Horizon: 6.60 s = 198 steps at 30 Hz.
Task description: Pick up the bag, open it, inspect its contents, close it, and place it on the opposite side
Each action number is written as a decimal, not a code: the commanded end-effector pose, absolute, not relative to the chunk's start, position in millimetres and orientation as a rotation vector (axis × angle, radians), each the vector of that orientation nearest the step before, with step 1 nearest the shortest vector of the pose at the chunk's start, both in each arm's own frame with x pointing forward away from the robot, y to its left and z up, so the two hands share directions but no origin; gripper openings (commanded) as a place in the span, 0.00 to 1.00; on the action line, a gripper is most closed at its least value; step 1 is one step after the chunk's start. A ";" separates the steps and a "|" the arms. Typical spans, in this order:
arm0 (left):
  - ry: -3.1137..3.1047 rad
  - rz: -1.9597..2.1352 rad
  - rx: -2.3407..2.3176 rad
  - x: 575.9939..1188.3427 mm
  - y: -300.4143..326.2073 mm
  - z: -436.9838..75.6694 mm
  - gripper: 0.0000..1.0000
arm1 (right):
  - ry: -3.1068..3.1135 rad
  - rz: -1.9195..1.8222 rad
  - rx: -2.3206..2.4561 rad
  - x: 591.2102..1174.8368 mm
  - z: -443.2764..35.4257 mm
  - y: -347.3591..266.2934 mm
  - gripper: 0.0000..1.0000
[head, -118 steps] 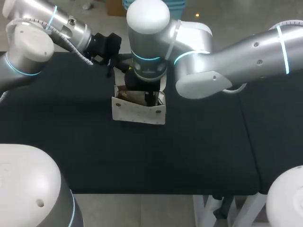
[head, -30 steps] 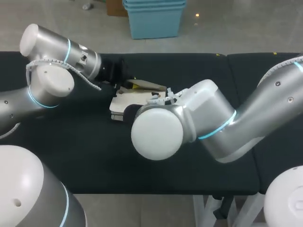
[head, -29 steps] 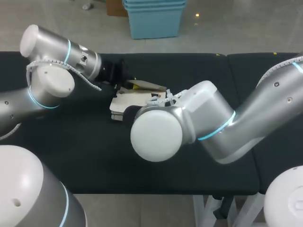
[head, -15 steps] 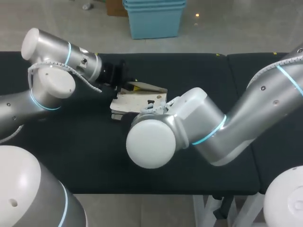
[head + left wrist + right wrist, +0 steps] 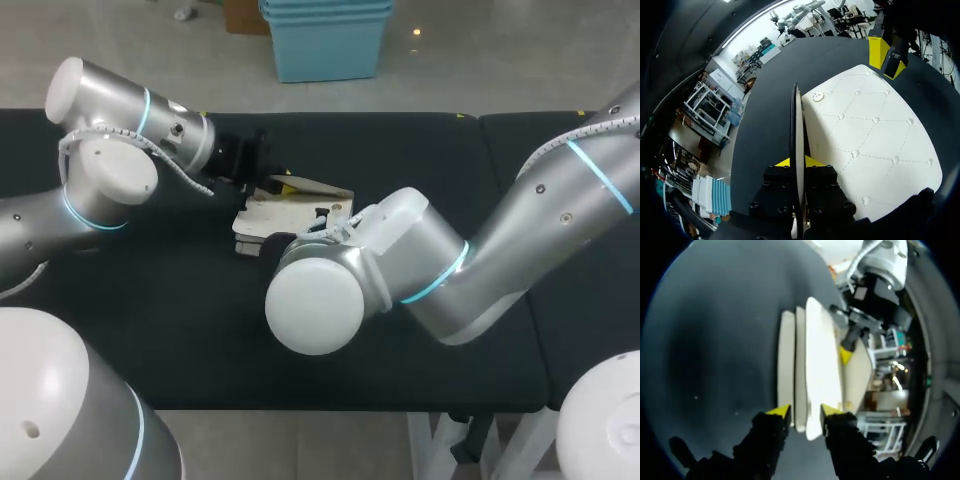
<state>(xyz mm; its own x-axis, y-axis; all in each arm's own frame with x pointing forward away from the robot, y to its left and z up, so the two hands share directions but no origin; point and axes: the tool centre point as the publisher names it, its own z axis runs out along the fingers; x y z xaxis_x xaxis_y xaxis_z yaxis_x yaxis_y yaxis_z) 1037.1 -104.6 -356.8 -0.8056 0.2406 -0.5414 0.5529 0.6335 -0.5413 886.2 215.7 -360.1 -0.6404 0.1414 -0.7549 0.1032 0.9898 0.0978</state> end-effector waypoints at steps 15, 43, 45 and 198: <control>2.409 -1.028 0.690 1036.4 -103.4 -363.1 0.00 | 2.265 0.041 0.200 901.7 -372.0 212.8 0.00; 2.237 -1.076 0.744 1018.6 -102.8 -327.1 0.48 | 2.265 0.047 0.211 901.1 -374.5 212.4 0.00; 2.235 -1.080 0.743 1019.1 -102.5 -324.3 0.38 | 2.265 0.047 0.211 901.1 -374.5 212.4 0.00; 2.943 -0.781 0.304 962.7 -50.6 -272.9 1.00 | 2.707 0.199 0.180 893.5 -264.1 172.4 1.00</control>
